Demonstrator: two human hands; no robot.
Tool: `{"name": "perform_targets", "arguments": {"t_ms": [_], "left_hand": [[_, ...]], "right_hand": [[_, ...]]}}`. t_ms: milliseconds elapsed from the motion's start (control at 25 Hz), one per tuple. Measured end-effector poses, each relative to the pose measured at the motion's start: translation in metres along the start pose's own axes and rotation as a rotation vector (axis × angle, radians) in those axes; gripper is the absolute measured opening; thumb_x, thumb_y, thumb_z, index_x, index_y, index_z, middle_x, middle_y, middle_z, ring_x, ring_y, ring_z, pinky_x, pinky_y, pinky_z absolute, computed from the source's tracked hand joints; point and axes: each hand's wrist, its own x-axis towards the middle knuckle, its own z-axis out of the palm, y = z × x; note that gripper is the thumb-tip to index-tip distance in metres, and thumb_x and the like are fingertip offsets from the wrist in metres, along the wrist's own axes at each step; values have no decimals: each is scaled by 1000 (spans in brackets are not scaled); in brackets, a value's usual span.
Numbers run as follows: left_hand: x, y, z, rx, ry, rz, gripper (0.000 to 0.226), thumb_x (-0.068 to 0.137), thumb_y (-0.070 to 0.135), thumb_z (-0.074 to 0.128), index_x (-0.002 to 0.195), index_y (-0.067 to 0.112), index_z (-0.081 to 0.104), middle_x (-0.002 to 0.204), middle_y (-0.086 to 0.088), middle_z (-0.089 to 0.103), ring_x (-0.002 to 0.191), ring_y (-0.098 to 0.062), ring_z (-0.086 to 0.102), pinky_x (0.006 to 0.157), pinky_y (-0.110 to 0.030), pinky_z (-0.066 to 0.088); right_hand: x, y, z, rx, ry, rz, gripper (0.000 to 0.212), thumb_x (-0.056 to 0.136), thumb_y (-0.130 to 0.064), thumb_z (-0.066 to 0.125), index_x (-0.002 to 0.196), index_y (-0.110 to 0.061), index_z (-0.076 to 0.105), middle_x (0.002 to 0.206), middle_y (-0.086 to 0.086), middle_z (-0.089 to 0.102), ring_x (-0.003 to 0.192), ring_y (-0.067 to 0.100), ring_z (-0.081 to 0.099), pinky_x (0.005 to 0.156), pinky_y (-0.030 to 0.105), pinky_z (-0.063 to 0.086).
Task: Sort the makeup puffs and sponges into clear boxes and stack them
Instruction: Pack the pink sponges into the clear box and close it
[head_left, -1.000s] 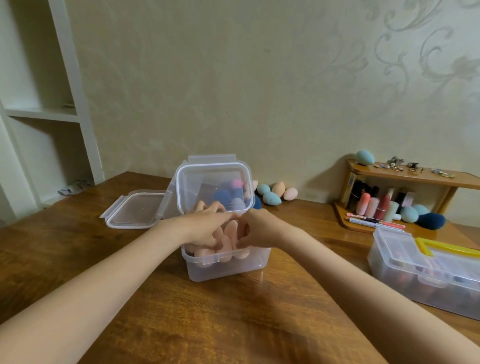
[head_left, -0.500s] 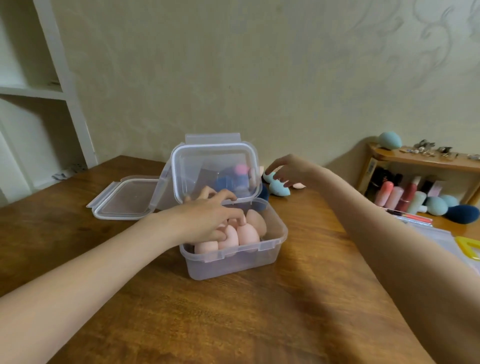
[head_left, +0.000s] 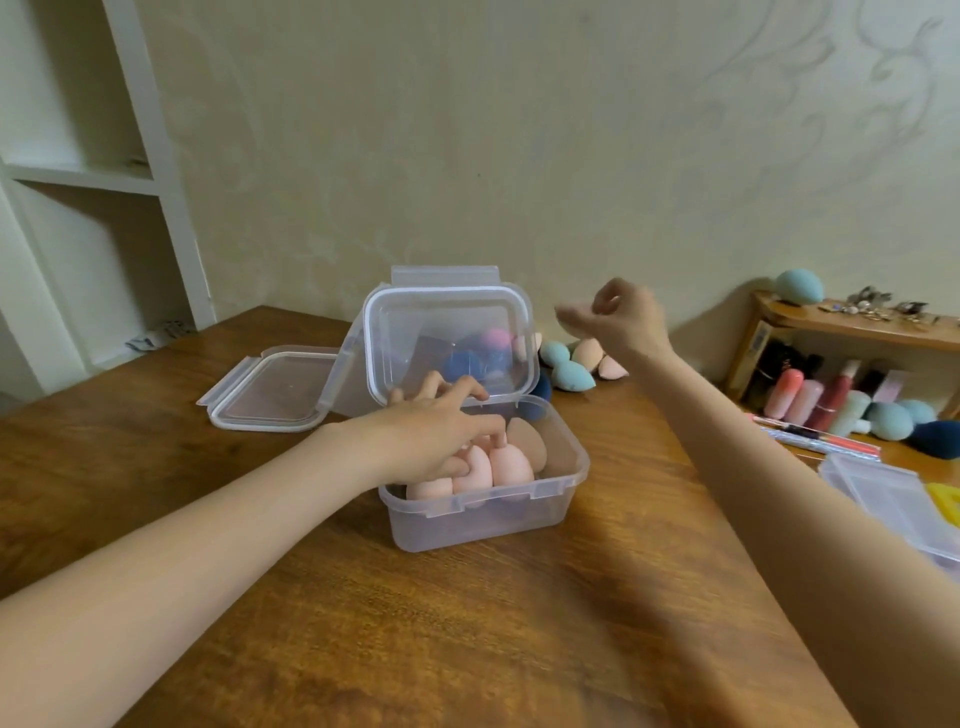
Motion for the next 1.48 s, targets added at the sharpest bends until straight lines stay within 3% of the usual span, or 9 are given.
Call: {"name": "perform_targets", "arguments": {"t_ms": [240,320,600,840,960,1160,1240,1320,1480], "left_hand": [[-4,6,-4,7,-18,-8,47,93,19,45,135,37,33,151,-1,13,134,-32,20,107,-56,30],[-6,8,-5,1,-20,-9,54,92,16,45,138,39,27,151,-2,13,133,-33,21,108,-55,30],[-8,7,-4,-10,14,9,58,93,9,43,142,36,26,153,-1,14,131,-31,27,107,-49,35],[-8,2,-7,-112,-26,36,63,91,15,49,143,40,22,155,6,10,135,-28,21,110,-50,31],[-8,3,-1,-46,-26,56,56,93,12,43,136,43,30,156,6,2,139,-34,12,112,-57,23],[-10,-2,2,12,-12,100,46,97,20,37,137,42,31,152,4,17,137,-30,15,111,-54,27],[-9,-2,2,29,-5,114,47,99,22,35,139,43,26,149,7,23,135,-30,19,110,-53,27],[-9,-1,1,27,-2,114,49,99,21,34,140,45,24,148,8,26,132,-29,21,110,-50,27],[-8,-1,-8,1,-32,114,50,97,21,39,138,46,28,148,9,27,132,-27,22,108,-51,27]], "right_hand": [[-84,-15,-21,-217,-622,-142,26,86,-21,62,110,-20,52,96,9,61,69,16,58,60,24,49],[-90,-18,-15,-462,-610,-258,26,87,-26,58,111,-17,57,104,3,60,83,14,53,71,24,43],[-109,-35,10,-821,-553,-411,28,92,-1,41,67,-14,35,66,-2,32,59,12,34,47,21,21],[-99,-36,17,-784,-646,-341,18,92,-4,44,75,-11,44,78,1,38,71,17,39,51,21,27],[-94,-33,24,-815,-688,-307,16,93,-7,46,108,-6,51,108,12,45,85,20,41,62,22,33],[-93,-38,24,-969,-577,-427,22,89,-6,54,111,-2,52,103,14,56,91,25,55,65,27,39],[-92,-36,26,-1032,-571,-460,9,89,-12,56,95,-6,54,88,6,57,84,24,55,66,28,39],[-88,-36,22,-1006,-662,-423,24,86,-19,62,71,-8,48,67,-1,46,72,19,51,62,27,41],[-54,-41,-13,-710,-802,-216,14,85,-21,65,83,-7,66,60,-4,60,48,5,53,45,13,42]]}}
